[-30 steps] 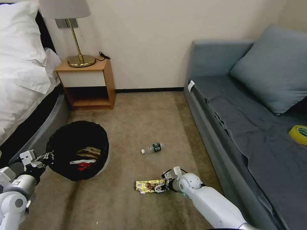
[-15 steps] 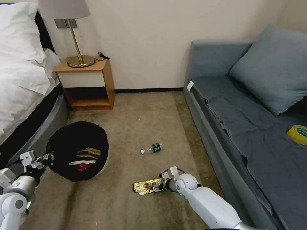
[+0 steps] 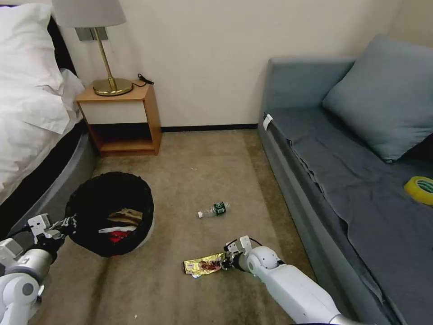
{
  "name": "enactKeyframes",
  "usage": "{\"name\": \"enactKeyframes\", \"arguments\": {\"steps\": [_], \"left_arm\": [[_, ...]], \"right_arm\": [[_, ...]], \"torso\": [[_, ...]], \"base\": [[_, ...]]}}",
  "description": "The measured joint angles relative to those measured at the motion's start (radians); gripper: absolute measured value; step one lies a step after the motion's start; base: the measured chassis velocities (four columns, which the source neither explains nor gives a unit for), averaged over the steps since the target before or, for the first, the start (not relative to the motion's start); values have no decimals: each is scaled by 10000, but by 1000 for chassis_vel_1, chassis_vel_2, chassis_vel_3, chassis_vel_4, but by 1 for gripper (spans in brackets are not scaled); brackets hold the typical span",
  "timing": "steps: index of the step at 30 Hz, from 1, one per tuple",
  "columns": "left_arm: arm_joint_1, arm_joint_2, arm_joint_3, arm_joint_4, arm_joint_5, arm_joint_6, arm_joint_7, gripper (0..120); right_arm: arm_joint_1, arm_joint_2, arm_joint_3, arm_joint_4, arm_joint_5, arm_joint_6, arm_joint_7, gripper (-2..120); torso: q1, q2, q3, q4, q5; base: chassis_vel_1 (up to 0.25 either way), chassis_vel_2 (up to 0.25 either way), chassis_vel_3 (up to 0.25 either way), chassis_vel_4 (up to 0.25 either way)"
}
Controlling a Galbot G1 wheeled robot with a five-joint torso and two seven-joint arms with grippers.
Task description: Pick up the trash bin, then pick up the garbage on the floor and place it into the trash bin.
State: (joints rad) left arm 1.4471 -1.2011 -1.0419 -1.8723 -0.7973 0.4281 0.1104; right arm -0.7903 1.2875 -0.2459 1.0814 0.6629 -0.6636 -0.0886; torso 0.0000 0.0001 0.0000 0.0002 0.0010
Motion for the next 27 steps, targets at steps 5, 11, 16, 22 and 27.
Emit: {"name": "enactKeyframes", "arguments": {"steps": [5,11,16,22,27], "left_arm": [[13,2,-2,-5,5,-2,3,4],[14,1,24,-25,21,-2,4,4],[-63,-28,151,-30,88,1,-14,4],[-109,-56,277,-6,160,5,-25,4],[-169,-60,417,84,232,20,-43,4]], "right_arm": [[-3,17,-15,-29,5,-1,-9,0],[-28,24,0,-9,42,40,5,0],[35,-102,304,553,408,50,230,0],[96,-336,526,1404,794,23,459,0],[139,-566,905,2364,1119,28,876,0]], "torso": [[0,-1,0,3,-4],[0,-2,1,1,-6],[0,-3,1,0,-8],[0,-3,1,-1,-9],[0,-3,1,-2,-8]], "base": [[0,0,0,0],[0,0,0,0],[0,0,0,0],[0,0,0,0],[0,0,0,0]]}}
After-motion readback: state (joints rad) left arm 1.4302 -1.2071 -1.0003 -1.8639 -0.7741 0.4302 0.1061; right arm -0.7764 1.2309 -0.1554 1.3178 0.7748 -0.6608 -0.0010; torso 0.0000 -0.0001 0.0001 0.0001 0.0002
